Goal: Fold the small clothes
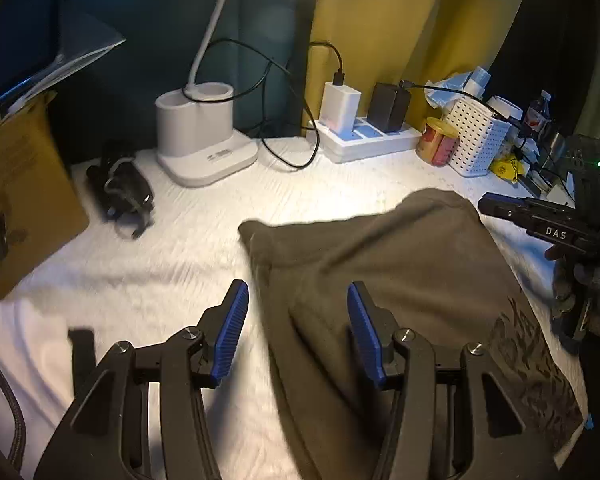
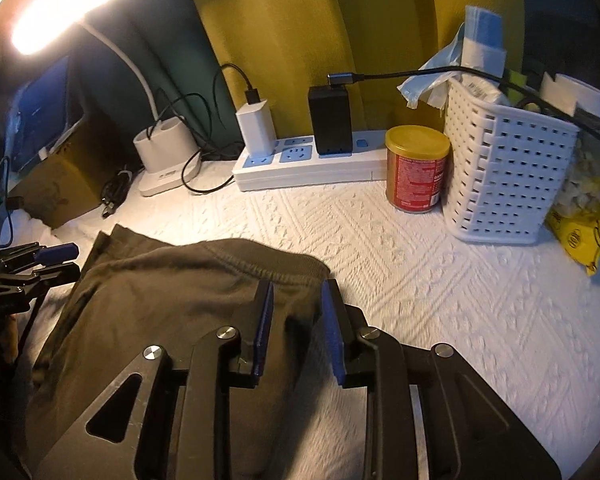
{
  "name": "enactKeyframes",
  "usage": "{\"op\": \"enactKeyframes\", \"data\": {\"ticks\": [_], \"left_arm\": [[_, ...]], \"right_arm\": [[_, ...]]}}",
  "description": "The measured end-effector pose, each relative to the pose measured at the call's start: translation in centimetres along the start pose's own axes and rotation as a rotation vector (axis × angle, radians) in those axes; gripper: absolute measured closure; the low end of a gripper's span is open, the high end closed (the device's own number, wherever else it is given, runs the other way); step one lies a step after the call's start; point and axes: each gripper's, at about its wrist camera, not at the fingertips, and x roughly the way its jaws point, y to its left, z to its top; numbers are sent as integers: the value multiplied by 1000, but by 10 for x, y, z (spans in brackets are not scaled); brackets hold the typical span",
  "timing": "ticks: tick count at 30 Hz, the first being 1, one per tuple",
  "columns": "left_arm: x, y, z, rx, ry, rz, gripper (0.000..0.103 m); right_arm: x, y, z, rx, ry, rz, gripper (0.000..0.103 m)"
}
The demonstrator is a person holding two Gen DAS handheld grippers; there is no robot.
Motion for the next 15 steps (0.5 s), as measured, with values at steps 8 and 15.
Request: {"op": "enactKeyframes", "data": {"ticks": [8, 15], "left_arm": [[-28, -3, -33, -35, 6, 16, 52], [-44, -6, -66, -72, 26, 30, 52]], "right_arm": [[-30, 13, -20, 6, -9, 7, 76], [-52, 26, -40, 8, -10, 15, 76]]}}
